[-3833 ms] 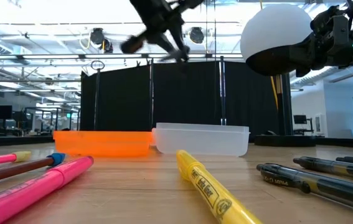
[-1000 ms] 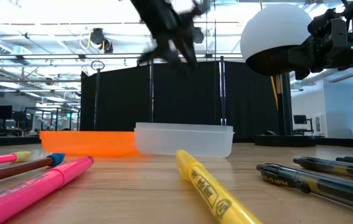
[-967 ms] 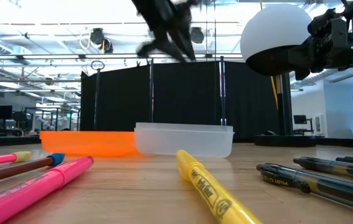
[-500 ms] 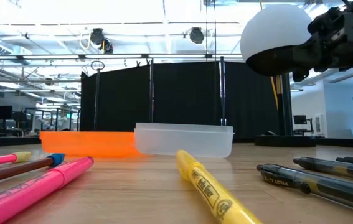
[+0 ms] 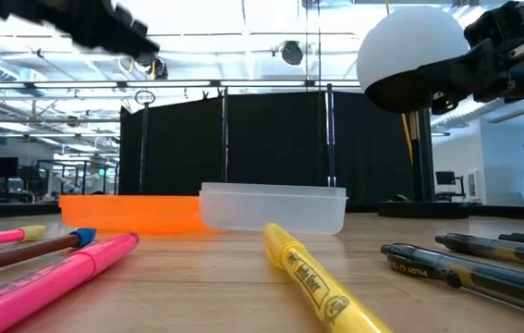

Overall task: Pick & place school supplies into a supply box
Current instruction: Put the right black pen into the supply box

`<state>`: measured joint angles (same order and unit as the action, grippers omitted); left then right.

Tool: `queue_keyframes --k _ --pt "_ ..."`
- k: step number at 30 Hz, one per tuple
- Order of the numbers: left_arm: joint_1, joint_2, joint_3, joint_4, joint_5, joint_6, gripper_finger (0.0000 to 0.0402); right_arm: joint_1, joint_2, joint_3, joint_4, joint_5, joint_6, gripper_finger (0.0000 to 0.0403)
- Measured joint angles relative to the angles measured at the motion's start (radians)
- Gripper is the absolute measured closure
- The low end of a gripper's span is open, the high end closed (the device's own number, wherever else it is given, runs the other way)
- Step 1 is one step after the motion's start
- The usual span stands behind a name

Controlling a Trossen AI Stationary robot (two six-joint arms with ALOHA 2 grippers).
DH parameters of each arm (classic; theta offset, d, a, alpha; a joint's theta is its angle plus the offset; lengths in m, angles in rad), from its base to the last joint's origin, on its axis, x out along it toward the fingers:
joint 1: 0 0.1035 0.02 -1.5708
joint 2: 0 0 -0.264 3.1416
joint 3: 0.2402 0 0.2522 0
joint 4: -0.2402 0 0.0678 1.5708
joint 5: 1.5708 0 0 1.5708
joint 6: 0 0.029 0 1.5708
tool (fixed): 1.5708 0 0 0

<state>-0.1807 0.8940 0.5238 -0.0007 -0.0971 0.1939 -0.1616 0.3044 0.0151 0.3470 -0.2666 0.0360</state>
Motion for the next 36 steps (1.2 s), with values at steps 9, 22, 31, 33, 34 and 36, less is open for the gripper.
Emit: queue_keyframes --k 9,22,31,33,34,36 --pt "0.021 -0.253 -0.322 0.273 0.045 -0.042 0.04 0.0 0.0 0.0 0.01 0.001 -0.056 0.0403" --pt "0.238 -0.405 -0.446 0.28 0.281 -0.01 0.04 0.0 0.0 0.0 0.097 0.005 -0.085 0.0403" --pt "0.293 -0.404 -0.514 0.234 0.32 -0.005 0.0401 0.0 0.034 0.0 0.101 0.004 -0.045 0.0403" --pt "0.293 -0.404 -0.514 0.234 0.327 -0.021 0.0401 0.0 0.041 0.0 0.097 0.008 -0.033 0.0403" --pt "0.293 -0.404 -0.514 0.234 0.321 -0.03 0.0399 0.0 0.045 0.0 0.102 0.009 -0.004 0.0403" --pt "0.293 -0.404 -0.514 0.228 0.287 -0.044 0.0391 0.0 0.06 0.0 0.143 0.014 0.033 0.0403"
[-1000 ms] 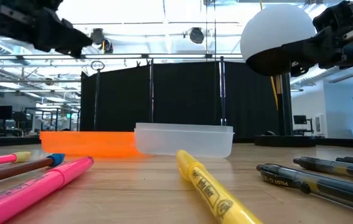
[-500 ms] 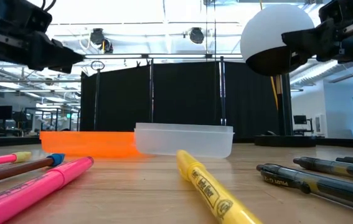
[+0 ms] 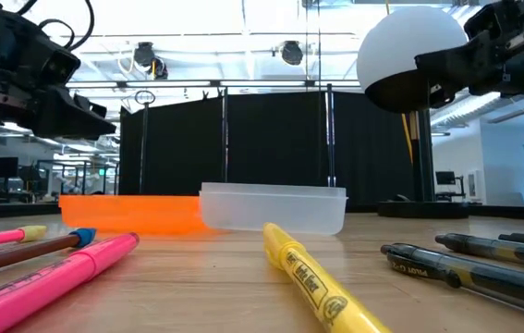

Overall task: Pick & place school supplies into a supply box
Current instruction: Put the right black pen into the supply box

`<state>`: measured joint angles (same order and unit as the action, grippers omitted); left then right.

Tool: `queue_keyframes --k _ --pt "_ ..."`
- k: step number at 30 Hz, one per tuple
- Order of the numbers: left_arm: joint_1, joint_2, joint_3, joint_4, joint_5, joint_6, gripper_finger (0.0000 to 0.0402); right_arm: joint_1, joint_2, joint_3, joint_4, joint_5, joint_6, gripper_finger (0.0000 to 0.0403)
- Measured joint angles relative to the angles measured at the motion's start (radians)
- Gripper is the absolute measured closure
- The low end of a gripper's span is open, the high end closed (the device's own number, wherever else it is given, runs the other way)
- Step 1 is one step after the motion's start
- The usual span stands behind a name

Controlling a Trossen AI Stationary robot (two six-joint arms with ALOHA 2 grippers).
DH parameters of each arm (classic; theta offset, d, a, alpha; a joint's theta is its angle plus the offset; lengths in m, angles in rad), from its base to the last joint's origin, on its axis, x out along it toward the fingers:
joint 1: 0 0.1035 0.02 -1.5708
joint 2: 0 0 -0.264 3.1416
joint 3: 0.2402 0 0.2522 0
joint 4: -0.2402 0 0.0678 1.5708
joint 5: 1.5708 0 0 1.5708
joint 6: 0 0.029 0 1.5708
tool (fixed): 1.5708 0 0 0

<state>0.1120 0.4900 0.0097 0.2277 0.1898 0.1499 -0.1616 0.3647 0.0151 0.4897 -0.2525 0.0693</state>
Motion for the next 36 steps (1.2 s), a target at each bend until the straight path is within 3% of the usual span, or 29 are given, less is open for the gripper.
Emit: queue_keyframes --k 4,8,13,16,21,33,36 --pt "0.0 0.0 0.0 -0.064 -0.079 -0.05 0.0368 0.021 0.054 0.04 0.066 0.065 0.012 0.0403" --pt "0.0 0.002 0.0 -0.144 -0.181 -0.029 0.0354 0.085 0.155 0.177 -0.06 0.164 -0.021 0.0403" --pt "0.0 0.0 0.001 -0.079 -0.368 0.023 0.0352 0.201 0.352 0.49 -0.536 0.434 0.081 0.0403" --pt "0.0 0.0 0.001 -0.034 -0.436 0.044 0.0351 0.276 0.492 0.664 -0.789 0.514 0.205 0.0403" --pt "0.0 0.0 0.001 0.091 -0.48 0.058 0.0351 0.409 0.706 0.861 -1.017 0.517 0.436 0.0403" --pt "0.0 0.001 0.001 0.099 -0.479 0.028 0.035 0.771 1.058 1.18 -1.012 0.432 1.009 0.0403" --pt "0.0 0.001 0.001 0.118 -0.479 0.028 0.035 0.85 1.15 1.248 -1.021 0.431 1.254 0.0403"
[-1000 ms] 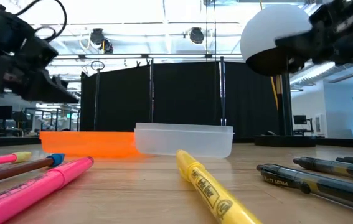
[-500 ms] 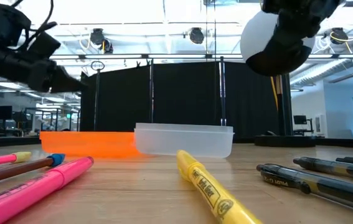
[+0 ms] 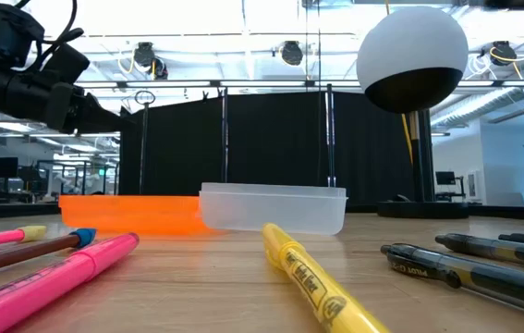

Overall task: Pick & place school supplies into a supply box
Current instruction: Put the right black pen into the supply box

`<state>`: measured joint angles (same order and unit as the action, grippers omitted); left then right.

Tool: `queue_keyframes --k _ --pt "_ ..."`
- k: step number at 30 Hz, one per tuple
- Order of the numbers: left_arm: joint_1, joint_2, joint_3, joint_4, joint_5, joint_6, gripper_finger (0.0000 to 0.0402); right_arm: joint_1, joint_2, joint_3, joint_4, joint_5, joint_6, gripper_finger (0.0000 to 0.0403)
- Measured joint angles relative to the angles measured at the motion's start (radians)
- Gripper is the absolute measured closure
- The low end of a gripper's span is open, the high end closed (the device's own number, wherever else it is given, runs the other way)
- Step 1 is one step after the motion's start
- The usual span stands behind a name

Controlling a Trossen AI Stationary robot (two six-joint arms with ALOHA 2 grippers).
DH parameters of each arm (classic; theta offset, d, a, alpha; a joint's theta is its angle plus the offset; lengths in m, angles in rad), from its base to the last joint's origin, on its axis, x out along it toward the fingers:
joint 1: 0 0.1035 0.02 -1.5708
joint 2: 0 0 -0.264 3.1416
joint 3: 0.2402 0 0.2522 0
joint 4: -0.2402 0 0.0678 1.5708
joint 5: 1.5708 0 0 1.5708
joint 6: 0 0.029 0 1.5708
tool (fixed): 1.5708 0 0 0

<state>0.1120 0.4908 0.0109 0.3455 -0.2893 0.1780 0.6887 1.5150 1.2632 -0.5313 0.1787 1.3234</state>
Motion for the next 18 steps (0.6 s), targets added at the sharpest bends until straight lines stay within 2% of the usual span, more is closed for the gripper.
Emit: queue_keyframes --k 3,9,15,18 --pt "0.0 0.0 0.0 0.026 0.001 -0.012 0.035 0.068 0.095 0.073 0.005 -0.01 0.263 0.0403" --pt "0.0 0.0 0.0 0.085 0.001 -0.019 0.035 0.13 0.244 0.137 -0.096 -0.026 0.627 0.0403" --pt "0.0 0.0 0.0 0.123 0.002 -0.024 0.035 0.106 0.306 0.137 -0.286 -0.019 0.676 0.0403" --pt "0.0 0.0 0.0 0.128 0.002 -0.022 0.035 0.097 0.319 0.136 -0.321 0.003 0.657 0.0396"
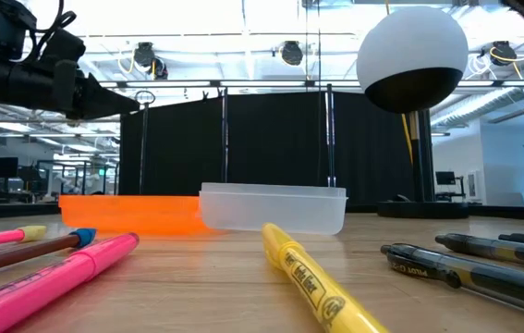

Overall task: Pick & place school supplies into a supply box
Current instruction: Put the right black pen into the supply box

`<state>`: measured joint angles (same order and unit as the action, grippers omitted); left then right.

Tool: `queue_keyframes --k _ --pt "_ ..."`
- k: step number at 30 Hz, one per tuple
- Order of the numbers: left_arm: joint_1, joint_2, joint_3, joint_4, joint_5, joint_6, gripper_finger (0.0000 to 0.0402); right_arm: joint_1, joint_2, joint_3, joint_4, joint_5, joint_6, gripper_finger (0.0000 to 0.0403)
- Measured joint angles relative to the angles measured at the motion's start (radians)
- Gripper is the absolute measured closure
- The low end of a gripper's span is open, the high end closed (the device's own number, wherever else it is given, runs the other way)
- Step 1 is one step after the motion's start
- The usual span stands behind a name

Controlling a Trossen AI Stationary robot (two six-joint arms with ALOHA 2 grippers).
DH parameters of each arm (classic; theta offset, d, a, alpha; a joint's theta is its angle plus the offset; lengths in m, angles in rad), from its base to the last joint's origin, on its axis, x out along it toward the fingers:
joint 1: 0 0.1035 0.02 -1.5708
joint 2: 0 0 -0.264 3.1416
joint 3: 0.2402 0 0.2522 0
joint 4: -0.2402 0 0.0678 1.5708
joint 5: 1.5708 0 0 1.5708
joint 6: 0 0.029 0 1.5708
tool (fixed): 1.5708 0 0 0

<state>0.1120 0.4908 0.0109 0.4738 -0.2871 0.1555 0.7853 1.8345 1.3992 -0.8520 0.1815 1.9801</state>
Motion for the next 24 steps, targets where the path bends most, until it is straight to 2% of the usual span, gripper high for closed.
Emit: queue_keyframes --k 3,7,13,17,24 --pt "0.0 0.0 0.0 0.002 0.0 0.003 0.035 -0.007 0.002 -0.01 0.019 -0.004 -0.045 0.037" --pt "0.0 0.0 0.0 0.015 0.0 0.0 0.035 -0.023 0.001 -0.012 0.052 -0.03 -0.088 0.0313" --pt "0.0 0.0 0.0 0.019 0.001 -0.01 0.035 -0.034 0.001 -0.012 0.039 -0.154 -0.109 0.0233" --pt "0.0 0.0 0.0 0.018 0.001 -0.036 0.035 -0.033 0.001 -0.012 0.031 -0.187 -0.082 0.0215" --pt "0.0 0.0 0.0 0.016 0.001 -0.037 0.035 -0.032 0.001 -0.012 0.031 -0.187 -0.055 0.0214"
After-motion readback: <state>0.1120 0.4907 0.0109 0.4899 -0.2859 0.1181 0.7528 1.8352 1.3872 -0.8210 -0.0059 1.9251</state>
